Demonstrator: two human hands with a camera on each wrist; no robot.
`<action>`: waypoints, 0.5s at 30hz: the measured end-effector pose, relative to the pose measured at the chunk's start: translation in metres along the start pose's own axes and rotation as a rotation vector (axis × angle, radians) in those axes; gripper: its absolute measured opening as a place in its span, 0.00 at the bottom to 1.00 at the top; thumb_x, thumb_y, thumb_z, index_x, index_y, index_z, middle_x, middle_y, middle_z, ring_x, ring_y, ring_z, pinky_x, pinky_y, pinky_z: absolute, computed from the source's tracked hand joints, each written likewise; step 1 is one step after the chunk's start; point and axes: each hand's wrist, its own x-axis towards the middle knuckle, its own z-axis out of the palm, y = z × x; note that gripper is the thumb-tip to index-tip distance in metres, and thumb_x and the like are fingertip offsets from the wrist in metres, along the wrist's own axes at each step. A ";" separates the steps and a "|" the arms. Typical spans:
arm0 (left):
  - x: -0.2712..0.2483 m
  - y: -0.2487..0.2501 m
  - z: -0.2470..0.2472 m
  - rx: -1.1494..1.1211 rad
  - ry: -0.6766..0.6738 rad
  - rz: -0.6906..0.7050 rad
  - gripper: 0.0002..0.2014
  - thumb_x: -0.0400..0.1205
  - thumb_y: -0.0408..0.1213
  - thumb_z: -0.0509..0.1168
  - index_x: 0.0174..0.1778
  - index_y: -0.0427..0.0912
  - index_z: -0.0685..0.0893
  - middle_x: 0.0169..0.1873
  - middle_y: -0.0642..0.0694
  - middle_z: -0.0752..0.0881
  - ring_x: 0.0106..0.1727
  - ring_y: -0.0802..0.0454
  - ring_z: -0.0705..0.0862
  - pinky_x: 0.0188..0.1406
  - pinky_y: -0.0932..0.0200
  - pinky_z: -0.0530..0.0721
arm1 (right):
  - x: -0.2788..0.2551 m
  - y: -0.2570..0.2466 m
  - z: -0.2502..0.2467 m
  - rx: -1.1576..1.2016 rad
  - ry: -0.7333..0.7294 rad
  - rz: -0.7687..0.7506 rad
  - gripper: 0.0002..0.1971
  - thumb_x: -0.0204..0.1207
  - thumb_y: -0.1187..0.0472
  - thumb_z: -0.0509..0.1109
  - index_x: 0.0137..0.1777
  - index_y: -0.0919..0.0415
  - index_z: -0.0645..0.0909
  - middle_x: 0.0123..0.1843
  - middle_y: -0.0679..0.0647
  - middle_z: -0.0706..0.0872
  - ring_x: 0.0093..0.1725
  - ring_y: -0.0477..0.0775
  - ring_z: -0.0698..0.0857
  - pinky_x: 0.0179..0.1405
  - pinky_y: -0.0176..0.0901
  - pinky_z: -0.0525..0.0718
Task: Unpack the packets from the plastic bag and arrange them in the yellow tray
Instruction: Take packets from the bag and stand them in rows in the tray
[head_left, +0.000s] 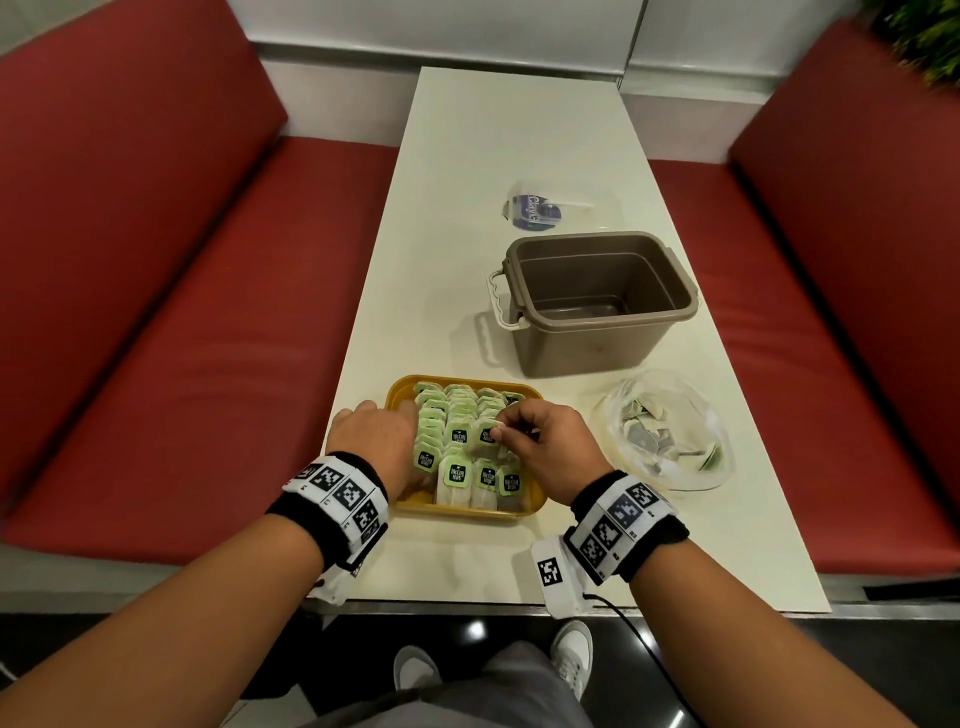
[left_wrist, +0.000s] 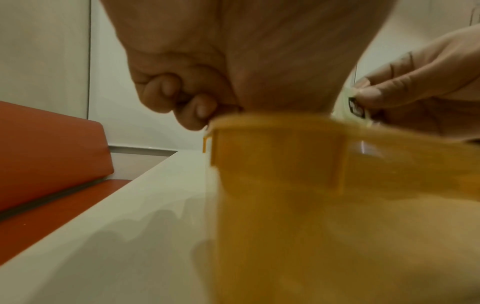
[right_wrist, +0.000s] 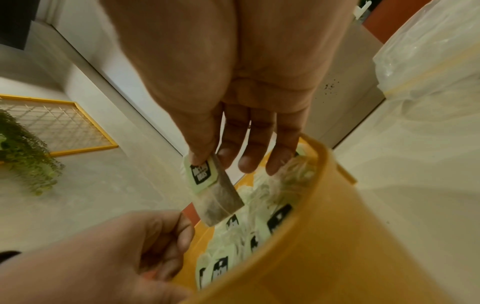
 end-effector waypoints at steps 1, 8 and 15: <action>0.001 -0.002 -0.003 -0.043 0.009 0.027 0.27 0.70 0.65 0.71 0.54 0.52 0.73 0.43 0.52 0.83 0.54 0.48 0.80 0.50 0.51 0.75 | 0.001 -0.001 0.000 -0.013 -0.001 -0.009 0.06 0.77 0.60 0.77 0.41 0.51 0.85 0.39 0.46 0.87 0.40 0.44 0.83 0.40 0.30 0.81; 0.001 0.001 -0.023 -0.469 0.139 0.410 0.10 0.80 0.48 0.70 0.56 0.54 0.85 0.46 0.59 0.83 0.52 0.57 0.80 0.52 0.57 0.79 | 0.002 -0.010 0.006 -0.072 -0.055 -0.085 0.07 0.73 0.60 0.80 0.38 0.49 0.86 0.36 0.43 0.85 0.34 0.36 0.80 0.36 0.27 0.76; -0.006 0.000 -0.027 -0.520 0.230 0.379 0.03 0.83 0.44 0.67 0.49 0.53 0.85 0.46 0.59 0.84 0.48 0.59 0.80 0.50 0.60 0.78 | 0.001 -0.009 0.015 -0.094 -0.063 -0.110 0.10 0.69 0.60 0.83 0.43 0.53 0.83 0.36 0.44 0.84 0.34 0.42 0.80 0.38 0.39 0.82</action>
